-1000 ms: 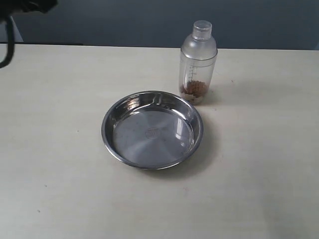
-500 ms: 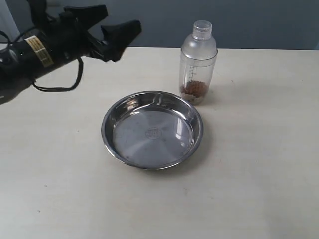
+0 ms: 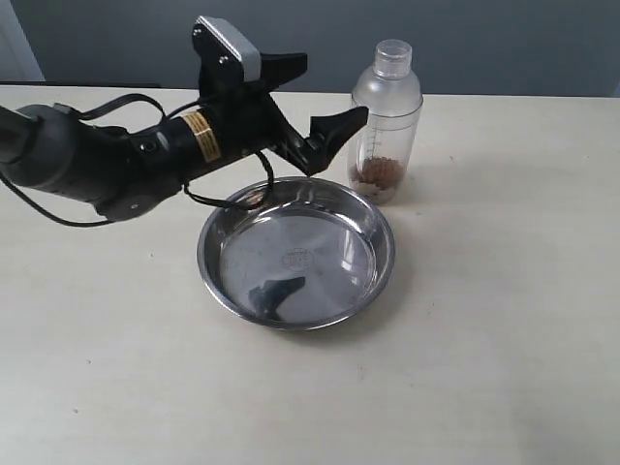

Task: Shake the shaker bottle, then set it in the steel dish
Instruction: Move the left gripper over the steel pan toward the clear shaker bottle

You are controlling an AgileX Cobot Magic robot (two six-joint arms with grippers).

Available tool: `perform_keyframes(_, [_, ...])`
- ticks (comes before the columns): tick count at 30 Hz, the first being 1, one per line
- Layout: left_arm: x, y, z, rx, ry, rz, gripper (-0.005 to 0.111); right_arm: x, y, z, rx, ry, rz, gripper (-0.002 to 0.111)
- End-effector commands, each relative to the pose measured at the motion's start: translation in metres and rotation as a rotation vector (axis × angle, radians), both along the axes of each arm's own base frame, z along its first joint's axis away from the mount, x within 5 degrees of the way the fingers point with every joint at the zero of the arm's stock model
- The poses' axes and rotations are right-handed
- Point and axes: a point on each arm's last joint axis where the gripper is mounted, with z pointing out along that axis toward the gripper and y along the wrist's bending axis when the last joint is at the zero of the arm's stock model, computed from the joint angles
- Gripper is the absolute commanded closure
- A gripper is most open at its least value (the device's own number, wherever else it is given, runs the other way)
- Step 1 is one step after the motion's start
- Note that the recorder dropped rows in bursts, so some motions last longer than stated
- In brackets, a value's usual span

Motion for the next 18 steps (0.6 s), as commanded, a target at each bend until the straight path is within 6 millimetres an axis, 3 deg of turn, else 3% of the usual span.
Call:
perform_keyframes(1, [0.008, -0.012, -0.015, -0.016, 0.027, -0.005, 0.003, 0.000, 0.000, 0.001, 0.000, -0.013, -0.001, 0.109])
perform_keyframes(8, [0.032, -0.021, -0.045, -0.030, 0.097, 0.007, 0.003, 0.000, 0.000, 0.001, 0.000, -0.013, -0.001, 0.109])
perform_keyframes(18, [0.042, -0.033, -0.058, -0.015, 0.095, -0.019, 0.003, 0.000, 0.000, 0.001, 0.000, -0.013, -0.001, 0.109])
